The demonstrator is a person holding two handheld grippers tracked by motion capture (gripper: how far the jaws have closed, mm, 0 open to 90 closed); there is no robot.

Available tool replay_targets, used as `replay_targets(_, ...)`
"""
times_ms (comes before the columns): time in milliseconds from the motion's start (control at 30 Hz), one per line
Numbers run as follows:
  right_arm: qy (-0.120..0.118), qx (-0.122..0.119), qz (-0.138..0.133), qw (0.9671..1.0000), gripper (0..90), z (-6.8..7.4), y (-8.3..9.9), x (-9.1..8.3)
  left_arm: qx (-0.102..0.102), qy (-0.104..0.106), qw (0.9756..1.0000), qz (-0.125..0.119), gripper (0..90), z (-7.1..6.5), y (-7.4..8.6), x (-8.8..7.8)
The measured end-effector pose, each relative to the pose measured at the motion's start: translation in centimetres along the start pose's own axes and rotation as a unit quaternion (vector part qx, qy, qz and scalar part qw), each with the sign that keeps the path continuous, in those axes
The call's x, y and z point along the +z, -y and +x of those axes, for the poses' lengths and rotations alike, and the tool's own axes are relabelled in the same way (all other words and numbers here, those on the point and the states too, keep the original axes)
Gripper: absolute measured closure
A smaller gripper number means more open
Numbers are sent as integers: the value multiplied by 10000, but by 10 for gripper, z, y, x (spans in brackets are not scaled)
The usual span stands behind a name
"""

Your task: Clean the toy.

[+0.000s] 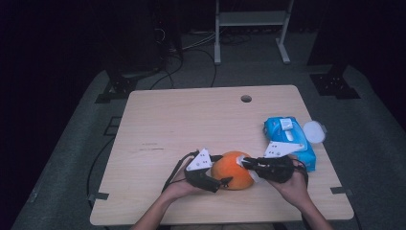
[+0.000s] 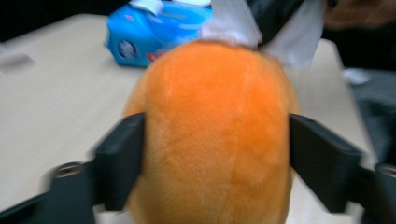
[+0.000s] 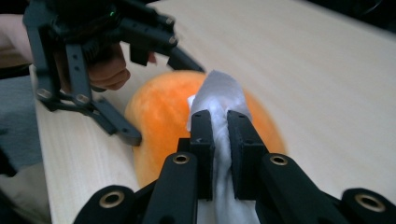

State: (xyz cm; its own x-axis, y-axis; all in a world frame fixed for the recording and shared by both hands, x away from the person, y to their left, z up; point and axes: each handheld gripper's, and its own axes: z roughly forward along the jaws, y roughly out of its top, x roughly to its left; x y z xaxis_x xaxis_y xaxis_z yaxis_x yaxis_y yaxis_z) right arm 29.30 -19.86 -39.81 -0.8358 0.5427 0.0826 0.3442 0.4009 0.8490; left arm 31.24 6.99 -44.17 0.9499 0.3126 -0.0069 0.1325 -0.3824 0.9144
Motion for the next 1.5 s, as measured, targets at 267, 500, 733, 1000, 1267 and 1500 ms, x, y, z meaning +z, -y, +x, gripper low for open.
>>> replay_targets(267,-89,-287,97,9995,806,20,-3,5,-293,93,9995,61,300,3,3,-7)
replay_targets(500,96,65,-110,9999,806,-4,3,-9,-132,43,9999,99,332,3,4,-9)
replay_targets(733,-17,471,-97,9988,806,-16,14,-8,-106,67,9999,111,293,0,3,-8)
replay_targets(1000,-413,110,-265,9987,803,7,-2,-3,62,78,9997,205,279,-10,-3,-2)
replay_targets(1267,-176,549,-129,9983,804,-21,13,-11,-346,-13,9993,122,269,0,1,-6)
replay_targets(1500,-158,476,-57,9987,805,-15,13,-15,-489,-102,9986,186,261,0,-2,-4)
